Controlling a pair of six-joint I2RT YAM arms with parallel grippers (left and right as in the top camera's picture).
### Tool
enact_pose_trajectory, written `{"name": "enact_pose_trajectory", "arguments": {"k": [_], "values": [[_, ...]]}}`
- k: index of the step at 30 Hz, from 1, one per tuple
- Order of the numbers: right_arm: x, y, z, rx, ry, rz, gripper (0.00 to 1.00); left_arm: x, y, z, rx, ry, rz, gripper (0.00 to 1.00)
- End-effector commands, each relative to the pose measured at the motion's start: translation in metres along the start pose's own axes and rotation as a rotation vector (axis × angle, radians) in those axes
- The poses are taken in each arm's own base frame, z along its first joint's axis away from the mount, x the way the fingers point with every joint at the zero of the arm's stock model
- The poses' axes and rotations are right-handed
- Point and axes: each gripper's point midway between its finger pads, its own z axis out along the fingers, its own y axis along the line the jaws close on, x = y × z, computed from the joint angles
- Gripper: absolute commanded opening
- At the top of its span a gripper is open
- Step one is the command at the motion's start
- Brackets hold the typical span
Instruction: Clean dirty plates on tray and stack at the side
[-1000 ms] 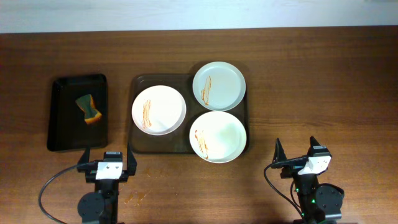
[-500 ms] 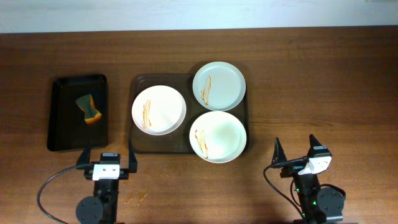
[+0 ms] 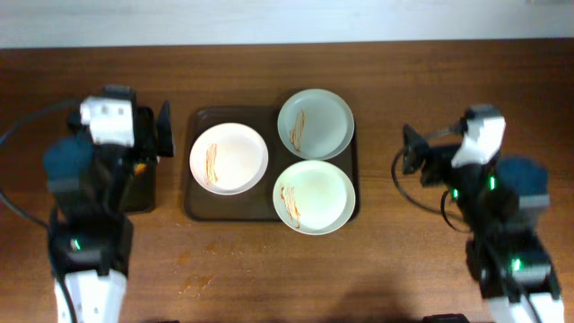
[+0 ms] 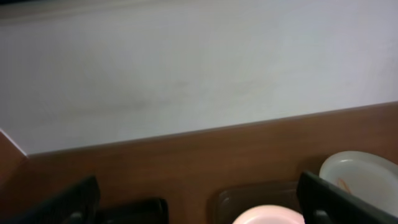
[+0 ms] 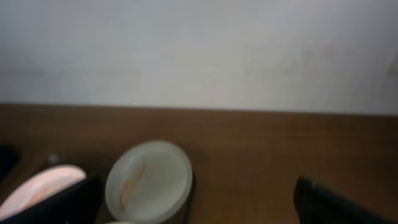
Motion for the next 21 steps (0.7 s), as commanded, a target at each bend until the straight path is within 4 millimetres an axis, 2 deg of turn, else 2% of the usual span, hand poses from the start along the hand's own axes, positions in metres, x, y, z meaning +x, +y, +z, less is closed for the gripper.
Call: {"name": "enact_pose_trajectory", "arguments": {"k": [1,4,6,7,8,10,12,13,14,16,17,18,21], "values": [[-0.015,0.014,0.025,-0.086,0.135,0.015,0.98,-0.012,-0.01,0.046,0.138,0.178,-0.049,0.99],[-0.009,0.021,0.056,-0.142,0.333,0.064,0.98,0.0,-0.009,0.079,0.19,0.454,-0.112,0.99],[-0.007,0.031,0.076,-0.218,0.388,0.092,0.98,0.003,-0.017,0.089,0.259,0.542,-0.143,0.99],[-0.002,0.038,0.096,-0.281,0.401,0.108,0.98,0.01,-0.027,0.093,0.32,0.583,-0.175,0.99],[0.005,0.038,0.107,-0.289,0.413,0.117,0.98,0.017,-0.031,0.094,0.339,0.608,-0.188,0.99],[0.022,0.063,0.121,-0.456,0.456,0.162,0.98,0.031,-0.034,0.086,0.346,0.677,-0.207,1.0],[0.034,0.09,0.132,-0.501,0.503,0.218,0.98,0.032,-0.035,0.084,0.347,0.686,-0.21,0.99],[0.042,0.111,0.139,-0.494,0.522,0.23,0.98,0.031,-0.032,0.086,0.336,0.677,-0.206,0.99],[0.049,0.13,0.145,-0.469,0.535,0.231,0.98,0.034,-0.023,0.089,0.293,0.686,-0.219,1.0],[0.056,0.159,0.152,-0.441,0.543,0.249,1.0,0.051,0.021,0.091,0.033,0.743,-0.309,0.99],[0.059,0.184,0.157,-0.436,0.536,0.261,0.96,0.059,0.061,0.086,-0.163,0.755,-0.354,0.99],[0.063,0.202,0.162,-0.435,0.537,0.266,0.95,0.062,0.08,0.082,-0.224,0.75,-0.379,0.99],[0.071,0.248,0.181,-0.474,0.58,0.237,0.92,0.072,0.11,0.068,-0.287,0.774,-0.423,0.99]]}}
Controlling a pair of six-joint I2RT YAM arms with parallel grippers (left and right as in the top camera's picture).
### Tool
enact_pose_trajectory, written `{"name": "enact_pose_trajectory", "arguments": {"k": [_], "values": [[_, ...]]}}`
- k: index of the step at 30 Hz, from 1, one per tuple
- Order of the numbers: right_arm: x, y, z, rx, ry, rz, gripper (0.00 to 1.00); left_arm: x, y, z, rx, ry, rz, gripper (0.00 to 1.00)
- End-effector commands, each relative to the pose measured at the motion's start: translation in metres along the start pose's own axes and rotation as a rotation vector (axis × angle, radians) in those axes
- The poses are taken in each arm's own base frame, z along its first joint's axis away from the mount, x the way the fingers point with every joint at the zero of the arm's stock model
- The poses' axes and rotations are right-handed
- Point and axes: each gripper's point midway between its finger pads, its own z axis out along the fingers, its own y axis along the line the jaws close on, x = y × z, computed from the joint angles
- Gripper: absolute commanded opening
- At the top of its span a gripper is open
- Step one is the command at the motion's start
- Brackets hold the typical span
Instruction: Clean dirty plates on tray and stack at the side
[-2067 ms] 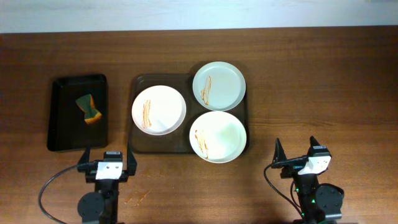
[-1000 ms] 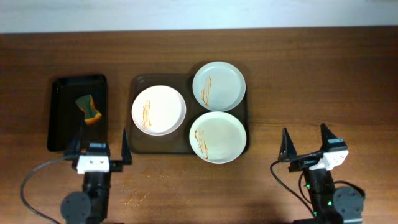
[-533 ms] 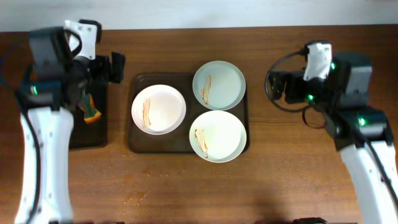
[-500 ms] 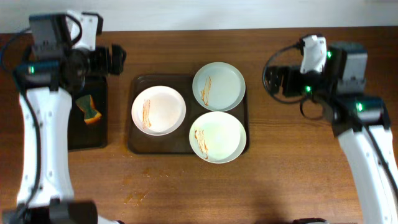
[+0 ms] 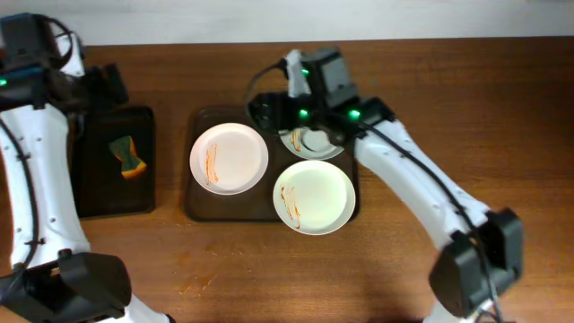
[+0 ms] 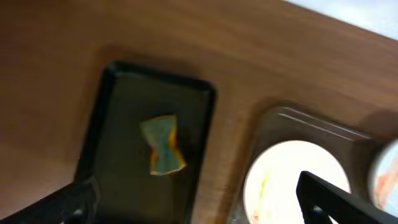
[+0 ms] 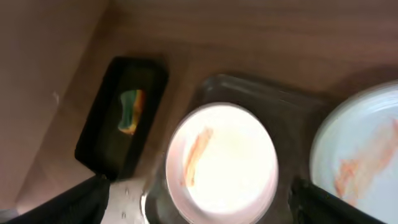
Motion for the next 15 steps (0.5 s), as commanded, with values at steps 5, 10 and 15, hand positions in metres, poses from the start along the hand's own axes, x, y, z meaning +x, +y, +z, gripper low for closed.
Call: {"name": "enact_pose_trajectory", "arguments": {"k": [5,10,15], "values": [[0.044,-0.04,0.103,0.207,0.22,0.156,0.56,0.021,0.049,0.033,-0.111,0.136,-0.117,0.99],[0.106,-0.066,0.123,0.336,0.385,0.236,0.27,0.04,0.05,0.063,-0.106,0.24,-0.123,0.99],[0.152,-0.079,0.142,0.44,0.467,0.286,0.21,0.047,0.048,0.072,-0.105,0.275,-0.119,0.99]]}}
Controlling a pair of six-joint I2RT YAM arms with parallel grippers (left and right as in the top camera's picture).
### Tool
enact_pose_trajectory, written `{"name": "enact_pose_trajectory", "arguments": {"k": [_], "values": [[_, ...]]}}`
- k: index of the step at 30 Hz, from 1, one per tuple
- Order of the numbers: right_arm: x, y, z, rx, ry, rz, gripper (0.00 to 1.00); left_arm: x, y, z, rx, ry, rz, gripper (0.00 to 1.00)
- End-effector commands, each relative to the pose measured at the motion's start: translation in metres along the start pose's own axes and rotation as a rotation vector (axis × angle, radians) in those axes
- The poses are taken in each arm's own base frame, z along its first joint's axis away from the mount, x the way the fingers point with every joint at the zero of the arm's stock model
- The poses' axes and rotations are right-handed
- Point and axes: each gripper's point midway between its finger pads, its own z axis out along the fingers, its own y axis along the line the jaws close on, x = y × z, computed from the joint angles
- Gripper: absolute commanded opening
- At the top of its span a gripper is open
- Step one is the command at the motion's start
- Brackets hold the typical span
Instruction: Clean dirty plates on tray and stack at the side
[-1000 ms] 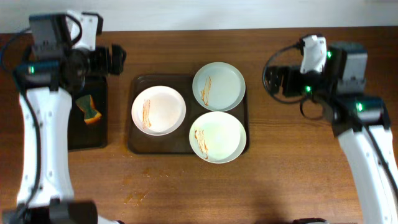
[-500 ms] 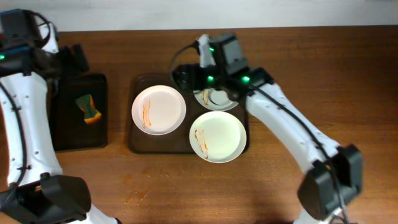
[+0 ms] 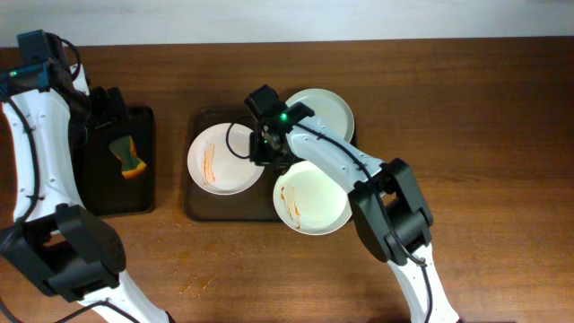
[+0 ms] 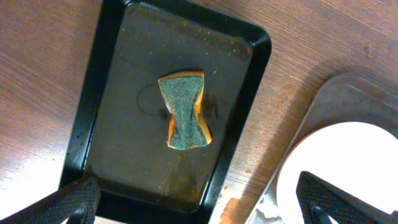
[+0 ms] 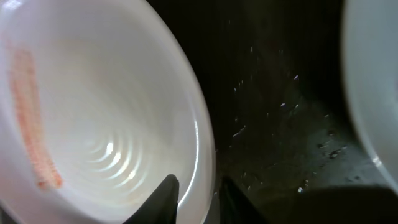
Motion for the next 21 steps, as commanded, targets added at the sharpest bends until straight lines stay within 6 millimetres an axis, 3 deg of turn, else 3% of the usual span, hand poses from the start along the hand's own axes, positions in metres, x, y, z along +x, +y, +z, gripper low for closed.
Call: {"name": "enact_pose_trajectory", "arguments": {"k": [1,3,4,7,8,9,10,12,16,18,20,21], "values": [[0.007,-0.006,0.02,0.046,0.021,0.04,0.2,0.0,-0.003,0.01,0.003,0.024,-0.011,0.99],[0.006,-0.007,0.02,0.052,0.017,0.04,0.15,0.002,-0.003,0.019,0.001,0.046,-0.012,0.99],[0.006,-0.009,0.021,0.062,0.011,0.044,0.05,0.004,-0.004,0.025,0.007,0.06,-0.012,0.99],[0.005,-0.011,0.025,0.069,0.007,0.065,0.04,0.011,-0.013,0.053,0.057,0.133,-0.016,0.98],[0.005,-0.011,0.025,0.068,0.007,0.065,0.04,0.014,-0.016,0.061,0.074,0.154,-0.019,0.91],[0.005,-0.011,0.025,0.068,0.006,0.064,0.04,0.016,-0.017,0.072,0.076,0.172,-0.019,0.67],[0.004,-0.011,0.025,0.068,0.006,0.064,0.04,0.017,-0.017,0.085,0.068,0.19,-0.017,0.51],[0.004,-0.011,0.025,0.068,0.006,0.064,0.04,0.022,-0.001,0.109,-0.031,0.221,-0.064,0.5],[0.004,-0.011,0.025,0.067,0.004,0.06,0.04,0.032,0.001,0.145,-0.05,0.28,-0.061,0.5],[0.004,-0.011,0.025,0.067,0.004,0.056,0.04,0.036,0.011,0.151,-0.109,0.294,-0.079,0.5],[0.004,-0.011,0.025,0.066,0.004,0.057,0.04,0.036,0.012,0.152,-0.118,0.291,-0.097,0.33],[0.004,-0.011,0.025,0.066,0.004,0.056,0.04,0.036,0.011,0.155,-0.117,0.291,-0.095,0.32]]}}
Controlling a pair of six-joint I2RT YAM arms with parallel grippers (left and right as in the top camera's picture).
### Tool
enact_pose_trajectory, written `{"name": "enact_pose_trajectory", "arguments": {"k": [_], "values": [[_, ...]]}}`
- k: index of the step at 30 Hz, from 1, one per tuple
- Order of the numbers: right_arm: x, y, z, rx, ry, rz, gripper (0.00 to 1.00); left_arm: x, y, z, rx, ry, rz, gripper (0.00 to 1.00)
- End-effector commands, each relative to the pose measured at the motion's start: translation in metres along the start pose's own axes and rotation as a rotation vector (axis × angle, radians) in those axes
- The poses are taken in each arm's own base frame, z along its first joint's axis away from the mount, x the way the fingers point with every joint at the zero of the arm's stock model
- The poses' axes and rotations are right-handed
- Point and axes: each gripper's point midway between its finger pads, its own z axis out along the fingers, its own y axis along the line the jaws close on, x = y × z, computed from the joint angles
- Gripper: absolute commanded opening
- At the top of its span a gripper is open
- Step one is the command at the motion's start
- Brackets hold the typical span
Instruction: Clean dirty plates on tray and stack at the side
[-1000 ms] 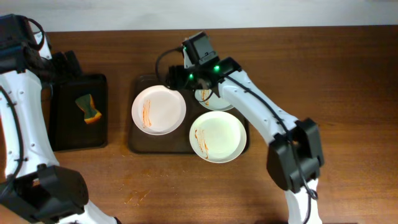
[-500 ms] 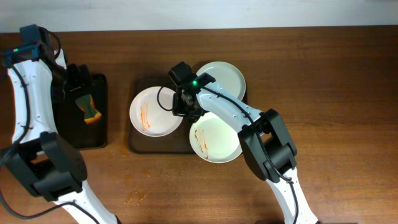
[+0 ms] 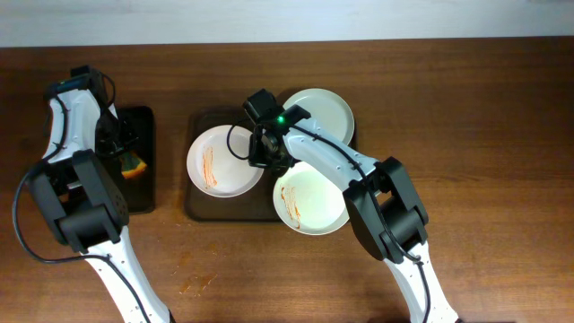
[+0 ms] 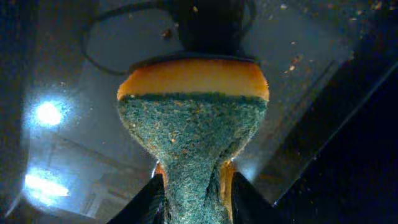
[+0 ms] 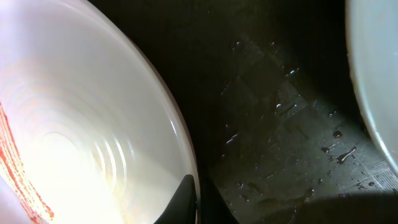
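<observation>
A green-and-orange sponge (image 4: 193, 124) lies in the black side tray (image 3: 141, 193), pinched at its waist by my left gripper (image 4: 193, 202), which is shut on it. The sponge (image 3: 134, 164) shows beside the left gripper (image 3: 124, 152) in the overhead view. On the brown tray (image 3: 199, 206) stand a white plate (image 3: 222, 161) with an orange smear and two pale green smeared plates (image 3: 318, 118) (image 3: 314, 199). My right gripper (image 3: 269, 154) is shut on the white plate's right rim; the rim (image 5: 186, 155) runs between its fingertips (image 5: 189, 199).
The wet brown tray floor (image 5: 280, 124) lies right of the held rim, with the upper green plate's edge (image 5: 379, 93) beyond it. Bare wooden table (image 3: 466, 135) stretches right of the tray and along the front. A white wall edge borders the back.
My left gripper was open well above the sponge; now it is down in the black tray and shut on the sponge. My right gripper's fingers, then apart astride the white plate's rim, have shut on it.
Both arms first stood folded at the table's sides, grippers open. Then the left was over the black tray and the right over the brown tray. Then the left hung above the sponge while the right straddled the white plate's rim. Now both are shut on them.
</observation>
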Motion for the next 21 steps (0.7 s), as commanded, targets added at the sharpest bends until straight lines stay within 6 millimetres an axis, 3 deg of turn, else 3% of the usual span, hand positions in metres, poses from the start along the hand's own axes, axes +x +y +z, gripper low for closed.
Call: {"name": "enact_pose_trajectory", "arguments": {"k": [1,8,12,14,15,17,18,20,21], "values": [[0.001,-0.006,0.012,0.039,-0.004,-0.011,0.04,-0.004,0.0,0.005,-0.025,-0.007,-0.016,0.31],[0.0,-0.005,0.012,0.034,-0.009,-0.012,0.04,-0.005,0.002,0.007,-0.04,-0.008,-0.016,0.3],[-0.003,-0.005,0.012,0.031,-0.014,-0.009,0.04,0.001,0.003,0.031,-0.05,0.043,-0.014,0.29],[-0.006,-0.009,0.011,0.031,-0.015,0.002,0.04,0.001,0.001,0.033,-0.043,0.047,-0.017,0.01],[-0.007,-0.011,0.011,0.029,-0.014,0.007,0.04,0.001,-0.002,0.028,-0.025,0.052,-0.016,0.01],[-0.01,-0.013,0.009,0.001,0.004,0.026,0.04,-0.005,-0.014,-0.007,0.042,0.048,0.018,0.01],[-0.011,-0.013,0.008,-0.027,0.022,0.034,0.04,-0.008,-0.03,-0.032,0.11,0.031,0.094,0.01],[-0.019,-0.01,0.004,-0.11,0.039,-0.002,0.04,0.001,-0.089,-0.095,0.307,-0.022,0.326,0.01],[-0.021,-0.012,0.003,-0.115,0.038,0.003,0.04,0.008,-0.108,-0.103,0.358,-0.02,0.373,0.01]]}}
